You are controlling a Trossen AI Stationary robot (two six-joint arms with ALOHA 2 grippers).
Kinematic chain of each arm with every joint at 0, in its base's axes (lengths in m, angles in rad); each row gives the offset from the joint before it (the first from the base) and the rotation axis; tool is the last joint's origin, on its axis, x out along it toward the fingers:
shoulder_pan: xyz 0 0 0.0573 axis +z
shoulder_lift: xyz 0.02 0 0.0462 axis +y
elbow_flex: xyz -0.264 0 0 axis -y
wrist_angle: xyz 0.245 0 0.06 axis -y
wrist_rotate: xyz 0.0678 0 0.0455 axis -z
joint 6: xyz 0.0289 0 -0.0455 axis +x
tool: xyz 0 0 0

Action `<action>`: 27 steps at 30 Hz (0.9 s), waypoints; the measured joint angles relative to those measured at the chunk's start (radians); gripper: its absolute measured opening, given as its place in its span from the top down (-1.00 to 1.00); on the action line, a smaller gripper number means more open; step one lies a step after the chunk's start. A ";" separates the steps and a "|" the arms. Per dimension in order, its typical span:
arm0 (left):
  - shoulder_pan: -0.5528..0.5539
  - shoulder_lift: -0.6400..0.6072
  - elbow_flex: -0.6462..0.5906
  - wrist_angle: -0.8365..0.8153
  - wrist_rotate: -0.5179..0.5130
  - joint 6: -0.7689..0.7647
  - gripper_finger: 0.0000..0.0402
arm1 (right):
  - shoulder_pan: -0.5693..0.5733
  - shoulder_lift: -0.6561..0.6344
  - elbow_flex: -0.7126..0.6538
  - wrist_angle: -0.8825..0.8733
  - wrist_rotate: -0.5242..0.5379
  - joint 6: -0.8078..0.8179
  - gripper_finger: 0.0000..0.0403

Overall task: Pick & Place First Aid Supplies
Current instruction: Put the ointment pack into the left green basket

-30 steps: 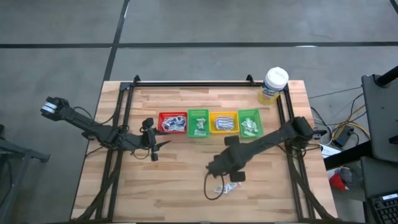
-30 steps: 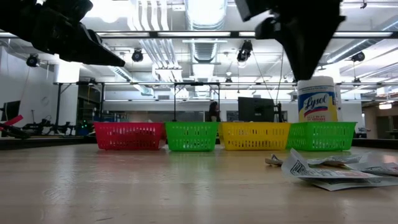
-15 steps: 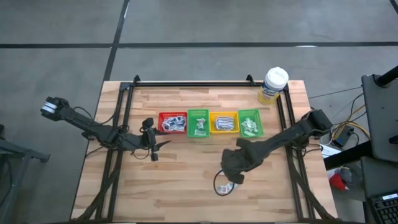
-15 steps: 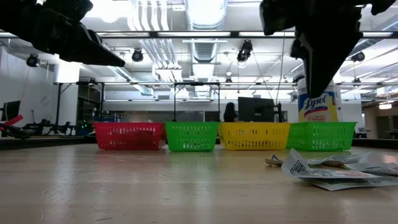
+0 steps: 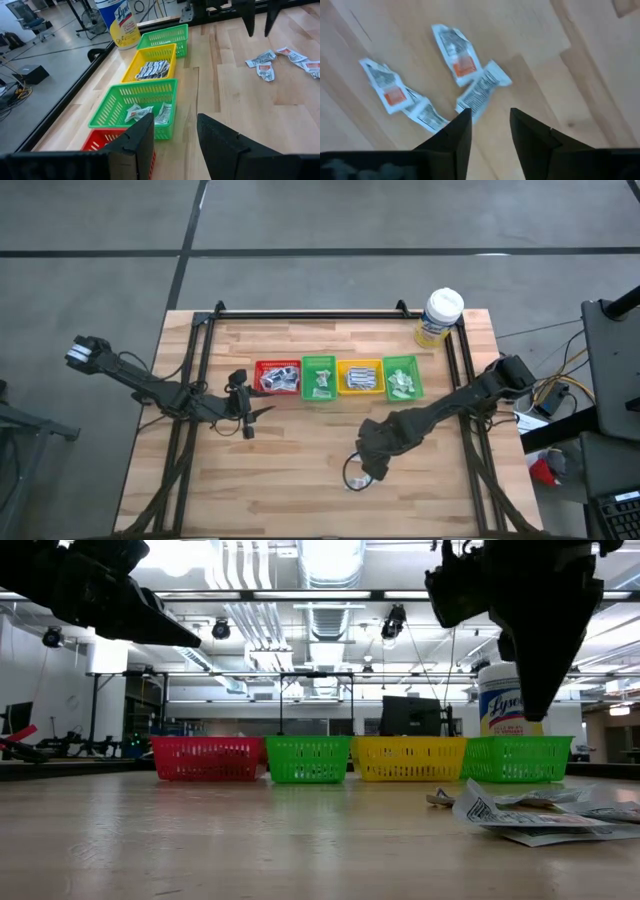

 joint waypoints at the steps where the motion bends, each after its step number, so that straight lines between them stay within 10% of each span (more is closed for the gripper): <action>1: 0.000 0.000 0.000 0.001 0.000 -0.001 0.25 | 0.000 0.000 -0.003 0.015 0.000 0.008 0.32; 27: 0.001 0.000 0.000 0.000 -0.002 -0.006 0.25 | 0.000 0.000 -0.141 0.180 -0.042 0.263 0.20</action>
